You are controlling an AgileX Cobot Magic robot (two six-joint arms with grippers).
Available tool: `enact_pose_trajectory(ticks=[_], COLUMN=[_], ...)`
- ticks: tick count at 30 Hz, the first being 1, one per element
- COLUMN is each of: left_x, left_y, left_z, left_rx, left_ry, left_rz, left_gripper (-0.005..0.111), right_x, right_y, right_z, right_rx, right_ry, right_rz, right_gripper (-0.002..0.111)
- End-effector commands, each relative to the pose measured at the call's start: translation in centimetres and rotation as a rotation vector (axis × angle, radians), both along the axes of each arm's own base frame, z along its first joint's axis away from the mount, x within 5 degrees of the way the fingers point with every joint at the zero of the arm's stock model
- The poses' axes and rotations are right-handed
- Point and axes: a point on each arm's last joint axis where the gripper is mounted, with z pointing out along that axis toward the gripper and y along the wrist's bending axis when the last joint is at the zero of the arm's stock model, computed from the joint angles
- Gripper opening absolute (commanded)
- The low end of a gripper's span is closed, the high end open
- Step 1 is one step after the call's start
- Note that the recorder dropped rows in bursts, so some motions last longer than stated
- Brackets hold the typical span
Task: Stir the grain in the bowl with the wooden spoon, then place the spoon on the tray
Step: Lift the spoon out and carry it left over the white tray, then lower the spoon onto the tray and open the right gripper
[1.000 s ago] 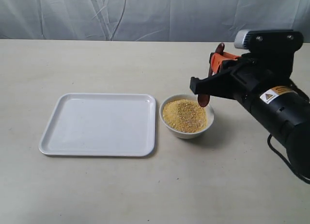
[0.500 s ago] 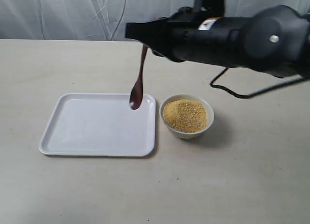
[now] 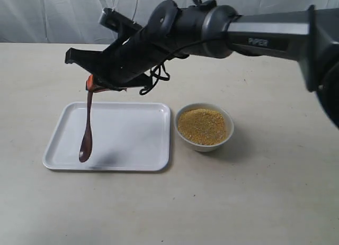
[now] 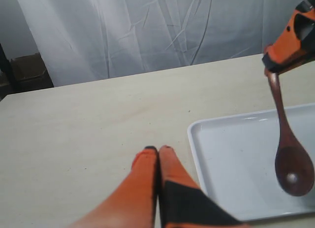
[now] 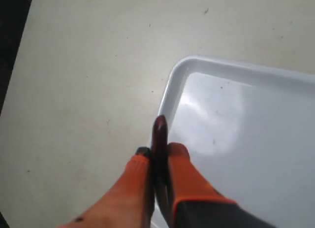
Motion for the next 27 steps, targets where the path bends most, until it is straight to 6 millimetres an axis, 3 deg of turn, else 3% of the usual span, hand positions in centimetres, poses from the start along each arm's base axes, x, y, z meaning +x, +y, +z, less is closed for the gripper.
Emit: enact_pose_trajectory(ticks=[1, 6, 15, 25, 27], left_x=[0.0, 0.0, 0.0, 0.0, 0.0], left_y=[0.0, 0.0, 0.0, 0.0, 0.0], left_z=[0.0, 0.0, 0.0, 0.0, 0.0], left_rx=[-0.003, -0.003, -0.003, -0.003, -0.003], left_ry=[-0.009, -0.009, -0.009, -0.009, -0.009], left_rz=[-0.001, -0.001, -0.001, -0.001, -0.001], left_gripper=[0.000, 0.000, 0.000, 0.000, 0.000], right_x=[0.9, 1.7, 2.7, 3.2, 3.2], right_y=[1.8, 2.8, 2.9, 2.8, 2.8], right_z=[-2.0, -4.3, -6.5, -7.3, -7.3], right_rx=[-0.014, -0.008, -0.023, -0.050, -0.052], right_ry=[0.068, 0.109, 0.062, 0.010, 0.009], right_rz=[0.080, 0.087, 0.024, 0.008, 0.009], right_gripper=[-0.001, -0.001, -0.001, -0.001, 0.005])
